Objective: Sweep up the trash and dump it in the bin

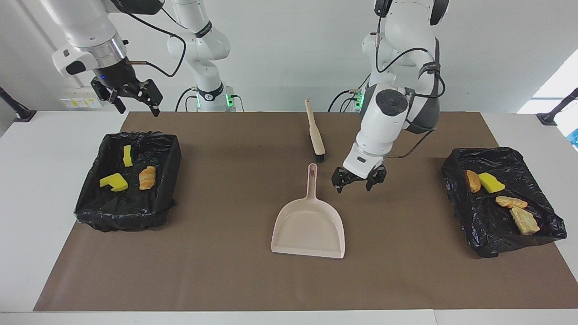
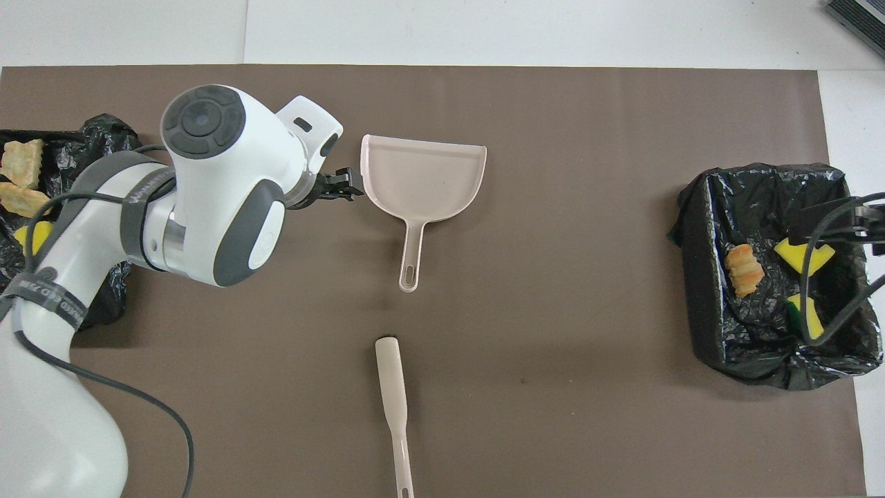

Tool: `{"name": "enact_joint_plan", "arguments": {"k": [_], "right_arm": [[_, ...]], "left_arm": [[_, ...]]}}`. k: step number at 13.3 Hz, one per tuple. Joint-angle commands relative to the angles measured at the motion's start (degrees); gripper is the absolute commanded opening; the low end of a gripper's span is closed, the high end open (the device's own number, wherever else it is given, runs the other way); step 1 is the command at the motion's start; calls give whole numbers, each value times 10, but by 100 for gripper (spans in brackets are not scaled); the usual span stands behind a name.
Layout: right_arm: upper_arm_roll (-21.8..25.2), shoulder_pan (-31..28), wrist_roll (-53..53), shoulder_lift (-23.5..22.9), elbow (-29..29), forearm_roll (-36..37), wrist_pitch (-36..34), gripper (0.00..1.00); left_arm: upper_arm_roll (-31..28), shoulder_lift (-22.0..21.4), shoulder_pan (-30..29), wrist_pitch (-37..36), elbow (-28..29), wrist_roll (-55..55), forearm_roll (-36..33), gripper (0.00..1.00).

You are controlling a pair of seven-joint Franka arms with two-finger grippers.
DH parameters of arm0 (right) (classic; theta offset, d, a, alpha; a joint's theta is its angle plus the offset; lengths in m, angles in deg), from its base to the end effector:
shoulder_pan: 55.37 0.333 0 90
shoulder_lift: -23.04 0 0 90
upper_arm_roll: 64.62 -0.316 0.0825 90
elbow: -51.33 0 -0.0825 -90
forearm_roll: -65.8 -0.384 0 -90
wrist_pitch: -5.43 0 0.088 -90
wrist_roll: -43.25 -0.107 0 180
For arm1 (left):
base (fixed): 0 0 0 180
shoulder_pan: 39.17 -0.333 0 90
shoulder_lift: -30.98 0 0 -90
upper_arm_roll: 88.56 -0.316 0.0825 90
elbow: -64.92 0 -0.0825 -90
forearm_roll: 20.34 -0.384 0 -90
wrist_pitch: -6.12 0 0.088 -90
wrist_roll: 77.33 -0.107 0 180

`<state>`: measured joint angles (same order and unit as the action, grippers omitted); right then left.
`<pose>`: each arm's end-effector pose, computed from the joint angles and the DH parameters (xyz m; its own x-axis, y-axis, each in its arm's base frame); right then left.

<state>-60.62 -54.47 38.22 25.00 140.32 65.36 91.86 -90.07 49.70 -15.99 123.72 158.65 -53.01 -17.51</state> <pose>0.5370 -0.0289 0.6460 0.9900 -0.1409 -0.0114 -0.1410 -0.9900 -0.0091 0.6147 -0.2491 0.4368 0.9955 0.0675 0.0663 0.0628 -0.9955 0.0708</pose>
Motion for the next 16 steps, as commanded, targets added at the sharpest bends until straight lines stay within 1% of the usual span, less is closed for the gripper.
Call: {"name": "enact_joint_plan", "arguments": {"k": [1, 4, 6, 7, 10, 12, 15, 16], "right_arm": [[-4, -3, -10, 10, 9, 1, 2, 100], [-4, -3, -10, 9, 9, 1, 2, 100], [-4, -3, -10, 9, 9, 1, 2, 100], [-4, -3, -10, 10, 9, 1, 2, 100], [-4, -4, -10, 10, 9, 1, 2, 100], [-4, -4, -10, 10, 9, 1, 2, 100], [-4, -3, -10, 10, 9, 1, 2, 100], [-4, -4, -10, 9, 9, 1, 2, 100]], "left_arm": [[5, -34, -54, -49, 8, -67, 2, 100], [5, -70, -123, -90, 11, -172, 2, 100], [5, -85, -150, -127, 10, -232, 1, 100], [5, -100, -163, -143, 10, -259, 1, 100], [4, -147, -168, -212, 2, -265, -1, 100], [5, -178, -167, -244, -1, -265, -9, 100], [-1, -213, -168, -301, -18, -264, -11, 100], [-4, -216, -168, -321, -29, -263, -12, 100]]}}
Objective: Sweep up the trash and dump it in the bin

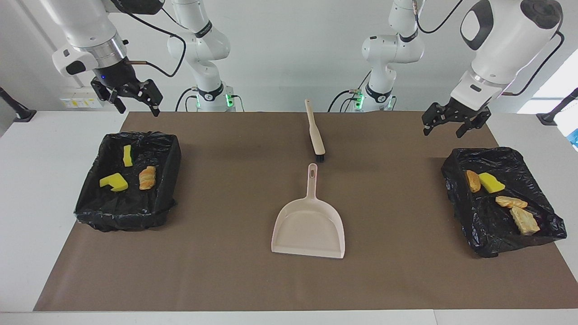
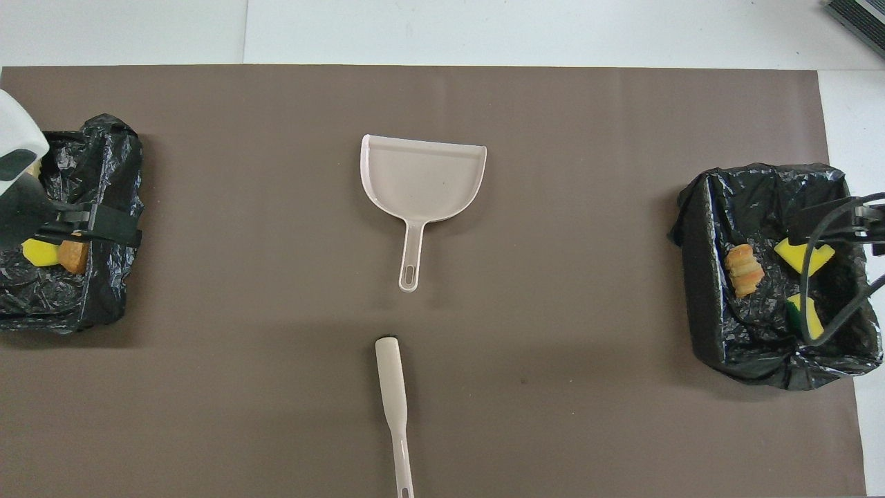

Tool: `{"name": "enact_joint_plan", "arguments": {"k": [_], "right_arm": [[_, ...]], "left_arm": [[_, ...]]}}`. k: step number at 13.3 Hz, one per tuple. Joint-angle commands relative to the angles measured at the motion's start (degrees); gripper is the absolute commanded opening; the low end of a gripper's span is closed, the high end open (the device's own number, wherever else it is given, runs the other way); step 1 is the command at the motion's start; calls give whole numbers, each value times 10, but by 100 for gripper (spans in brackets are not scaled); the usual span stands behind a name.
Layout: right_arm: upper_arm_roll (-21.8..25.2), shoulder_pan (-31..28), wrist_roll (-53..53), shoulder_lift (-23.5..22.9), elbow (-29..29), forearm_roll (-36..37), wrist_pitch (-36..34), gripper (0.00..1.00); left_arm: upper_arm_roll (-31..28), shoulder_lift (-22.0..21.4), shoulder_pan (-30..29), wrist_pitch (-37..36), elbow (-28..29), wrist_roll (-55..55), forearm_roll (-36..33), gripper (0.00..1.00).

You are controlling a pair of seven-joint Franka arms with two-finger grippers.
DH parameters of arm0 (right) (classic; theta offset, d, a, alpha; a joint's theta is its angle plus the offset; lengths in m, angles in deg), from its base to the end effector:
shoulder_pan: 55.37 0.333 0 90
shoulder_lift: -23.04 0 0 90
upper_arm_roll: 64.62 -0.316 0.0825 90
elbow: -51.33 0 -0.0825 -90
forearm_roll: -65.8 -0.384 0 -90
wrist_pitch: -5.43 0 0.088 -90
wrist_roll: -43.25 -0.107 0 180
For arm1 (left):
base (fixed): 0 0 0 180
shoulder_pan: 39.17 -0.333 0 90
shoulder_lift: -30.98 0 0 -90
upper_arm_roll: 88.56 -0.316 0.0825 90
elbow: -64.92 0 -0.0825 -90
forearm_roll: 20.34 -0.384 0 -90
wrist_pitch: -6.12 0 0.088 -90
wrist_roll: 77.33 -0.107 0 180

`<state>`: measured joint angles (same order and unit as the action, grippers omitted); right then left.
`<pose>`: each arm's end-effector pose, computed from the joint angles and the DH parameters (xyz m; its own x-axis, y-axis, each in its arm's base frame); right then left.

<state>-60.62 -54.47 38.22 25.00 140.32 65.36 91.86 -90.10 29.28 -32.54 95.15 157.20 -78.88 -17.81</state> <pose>0.5370 -0.0289 0.6460 0.9900 -0.1409 -0.0114 -0.1410 -0.9900 -0.0091 0.5404 -0.0527 0.6207 0.9929 -0.1163 -0.0258 -0.1151 -0.9923 0.0457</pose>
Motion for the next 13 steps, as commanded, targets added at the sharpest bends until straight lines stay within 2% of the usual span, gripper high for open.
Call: {"name": "enact_joint_plan", "arguments": {"k": [1, 5, 7, 13], "right_arm": [[-4, -3, -10, 9, 9, 1, 2, 100], [-4, -3, -10, 10, 9, 1, 2, 100], [-4, -4, -10, 9, 9, 1, 2, 100], [-4, -3, -10, 10, 9, 1, 2, 100]], "left_arm": [[-2, -12, -3, -49, -24, -4, -9, 100], [-6, -28, -3, -38, -9, -4, -6, 100], [-12, -32, -23, -33, -3, -6, -2, 100], [-12, -30, -20, -20, -3, 16, -6, 100]]}}
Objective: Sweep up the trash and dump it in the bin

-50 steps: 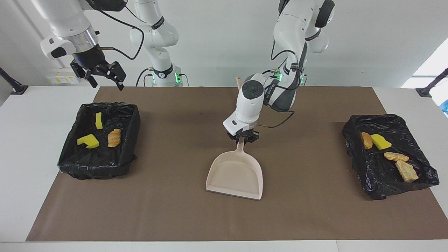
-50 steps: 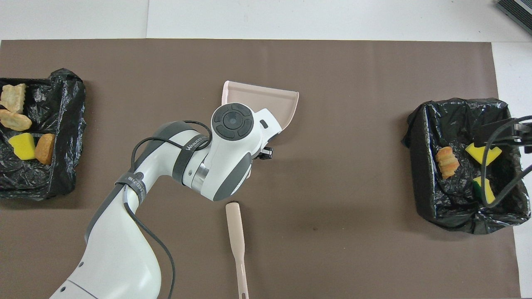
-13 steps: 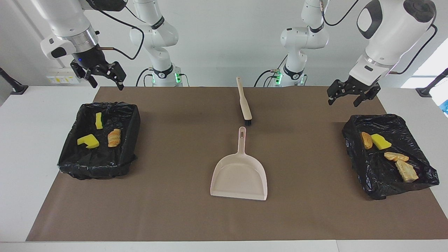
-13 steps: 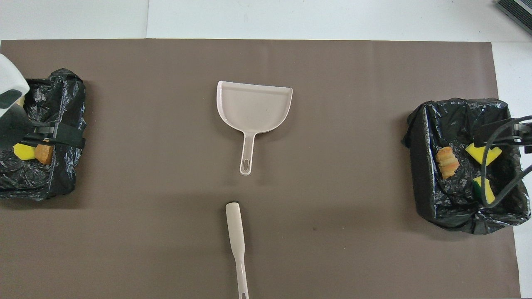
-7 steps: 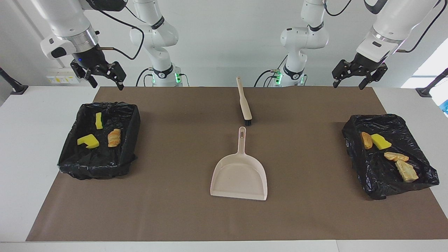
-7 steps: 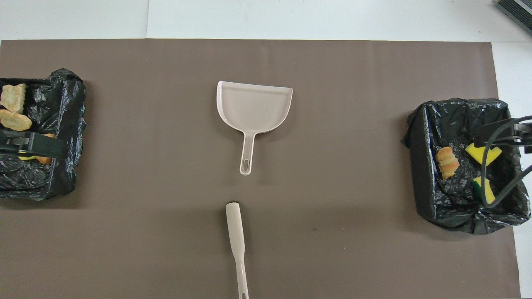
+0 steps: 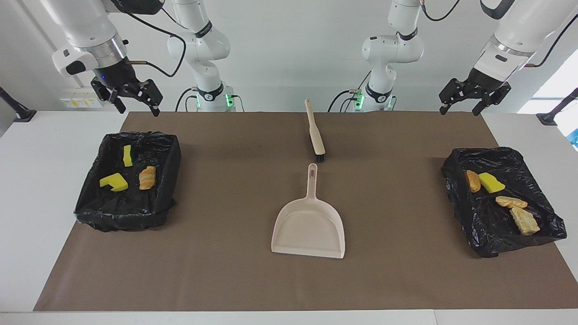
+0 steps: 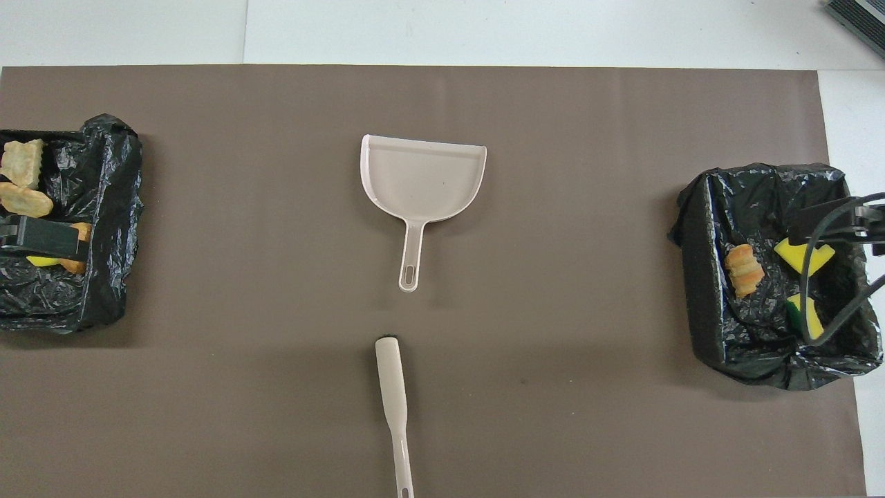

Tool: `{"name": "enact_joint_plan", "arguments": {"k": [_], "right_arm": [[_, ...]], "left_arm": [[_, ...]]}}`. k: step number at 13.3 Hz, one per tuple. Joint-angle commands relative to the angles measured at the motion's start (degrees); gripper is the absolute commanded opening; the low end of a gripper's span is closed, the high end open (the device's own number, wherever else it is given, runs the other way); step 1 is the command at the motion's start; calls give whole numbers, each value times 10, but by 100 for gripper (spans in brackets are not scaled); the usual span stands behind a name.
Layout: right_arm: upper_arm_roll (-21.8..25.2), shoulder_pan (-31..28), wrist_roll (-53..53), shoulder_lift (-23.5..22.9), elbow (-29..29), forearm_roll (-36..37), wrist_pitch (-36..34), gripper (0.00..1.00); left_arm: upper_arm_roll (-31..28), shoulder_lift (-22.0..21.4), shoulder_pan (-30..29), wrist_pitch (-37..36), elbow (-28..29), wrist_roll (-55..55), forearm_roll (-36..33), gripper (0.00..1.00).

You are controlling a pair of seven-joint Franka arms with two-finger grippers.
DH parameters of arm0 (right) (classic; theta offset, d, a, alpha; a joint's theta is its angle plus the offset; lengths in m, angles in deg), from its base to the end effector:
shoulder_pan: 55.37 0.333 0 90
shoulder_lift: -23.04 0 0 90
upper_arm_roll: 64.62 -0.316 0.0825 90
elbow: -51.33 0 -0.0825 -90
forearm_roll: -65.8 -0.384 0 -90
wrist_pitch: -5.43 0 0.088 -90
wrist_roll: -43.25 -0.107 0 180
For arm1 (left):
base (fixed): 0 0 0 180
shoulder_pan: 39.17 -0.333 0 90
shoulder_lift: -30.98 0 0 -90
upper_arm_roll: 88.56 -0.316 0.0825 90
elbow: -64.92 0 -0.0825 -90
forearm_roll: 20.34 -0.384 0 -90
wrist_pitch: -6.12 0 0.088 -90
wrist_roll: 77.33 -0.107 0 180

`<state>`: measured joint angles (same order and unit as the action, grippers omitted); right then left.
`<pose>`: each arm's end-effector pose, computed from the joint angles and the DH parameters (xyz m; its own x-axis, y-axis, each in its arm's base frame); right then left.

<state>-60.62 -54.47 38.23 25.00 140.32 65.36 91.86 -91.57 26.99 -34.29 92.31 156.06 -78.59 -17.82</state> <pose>0.5370 -0.0289 0.6460 0.9900 -0.1407 -0.0114 -0.1408 -0.9900 -0.0091 0.5255 -0.0210 0.6471 0.9982 -0.0577 -0.0157 -0.0569 -0.9972 0.0479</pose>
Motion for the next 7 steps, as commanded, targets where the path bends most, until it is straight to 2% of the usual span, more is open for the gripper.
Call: {"name": "enact_joint_plan", "arguments": {"k": [1, 7], "right_arm": [[-4, -4, -10, 9, 8, 1, 2, 100], [-7, -1, -10, 10, 10, 0, 0, 100]], "left_arm": [[4, -8, -2, 13, 9, 25, -6, 100], [4, -5, -2, 16, 7, 20, -8, 100]]}}
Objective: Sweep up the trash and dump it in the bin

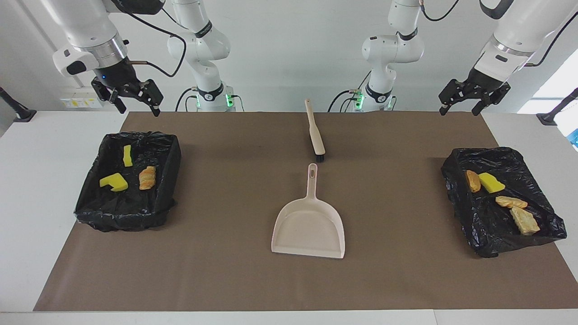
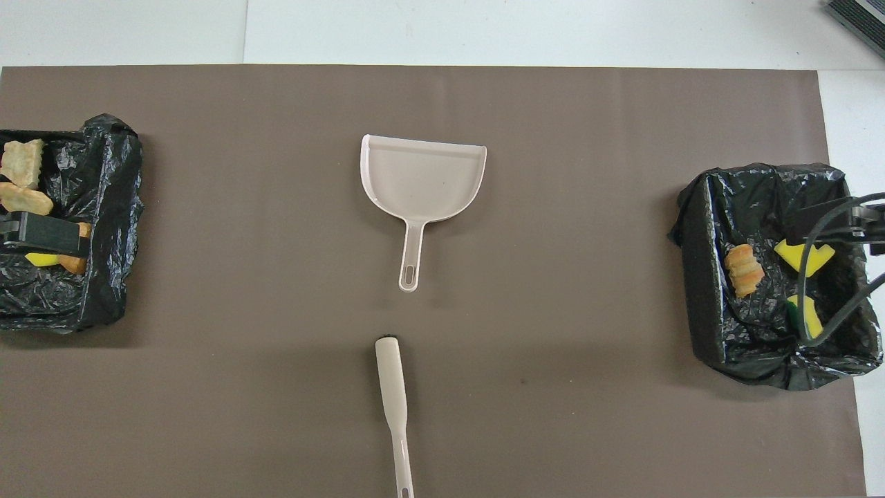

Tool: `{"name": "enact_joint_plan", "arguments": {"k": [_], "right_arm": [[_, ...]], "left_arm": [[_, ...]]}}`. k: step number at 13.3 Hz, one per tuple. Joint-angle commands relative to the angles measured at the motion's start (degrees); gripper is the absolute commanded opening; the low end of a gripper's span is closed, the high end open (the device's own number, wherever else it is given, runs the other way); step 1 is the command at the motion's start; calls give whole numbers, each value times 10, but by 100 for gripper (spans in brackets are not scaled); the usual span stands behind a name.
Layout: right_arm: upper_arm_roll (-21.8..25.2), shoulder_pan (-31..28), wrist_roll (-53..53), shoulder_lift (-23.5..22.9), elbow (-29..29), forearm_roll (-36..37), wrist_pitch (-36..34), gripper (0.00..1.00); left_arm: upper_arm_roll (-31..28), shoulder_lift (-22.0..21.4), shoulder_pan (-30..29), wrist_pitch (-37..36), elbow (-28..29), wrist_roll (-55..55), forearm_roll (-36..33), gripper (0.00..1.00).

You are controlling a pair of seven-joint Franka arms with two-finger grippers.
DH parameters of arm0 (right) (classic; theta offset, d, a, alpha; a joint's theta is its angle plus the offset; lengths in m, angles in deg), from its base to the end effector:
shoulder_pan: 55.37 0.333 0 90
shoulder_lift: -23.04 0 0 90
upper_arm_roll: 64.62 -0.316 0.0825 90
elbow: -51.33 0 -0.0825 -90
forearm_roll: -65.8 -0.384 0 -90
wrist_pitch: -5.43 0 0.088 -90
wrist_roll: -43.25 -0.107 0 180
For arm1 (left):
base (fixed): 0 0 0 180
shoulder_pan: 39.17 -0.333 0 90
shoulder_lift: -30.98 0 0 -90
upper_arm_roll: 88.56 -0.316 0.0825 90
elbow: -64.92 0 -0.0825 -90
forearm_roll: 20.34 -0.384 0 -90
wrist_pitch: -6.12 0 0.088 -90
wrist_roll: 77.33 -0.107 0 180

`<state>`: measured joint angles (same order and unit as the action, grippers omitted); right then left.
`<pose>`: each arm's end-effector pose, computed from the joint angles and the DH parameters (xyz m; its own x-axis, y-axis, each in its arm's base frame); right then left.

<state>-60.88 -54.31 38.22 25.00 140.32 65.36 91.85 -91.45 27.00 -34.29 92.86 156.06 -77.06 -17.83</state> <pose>0.5372 -0.0250 0.6460 0.9910 -0.1336 -0.0115 -0.1337 -0.9910 -0.0089 0.5266 -0.0222 0.6478 0.9994 -0.0327 -0.0076 -0.0323 -0.9984 0.0472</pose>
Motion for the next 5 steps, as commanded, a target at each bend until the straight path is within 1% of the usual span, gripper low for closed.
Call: {"name": "enact_joint_plan", "arguments": {"k": [1, 5], "right_arm": [[-5, -3, -10, 10, 10, 0, 0, 100], [-5, -3, -9, 11, 11, 0, -1, 100]], "left_arm": [[3, -5, -2, 12, 6, 5, -8, 100], [3, -5, -3, 14, 7, 10, -7, 100]]}}
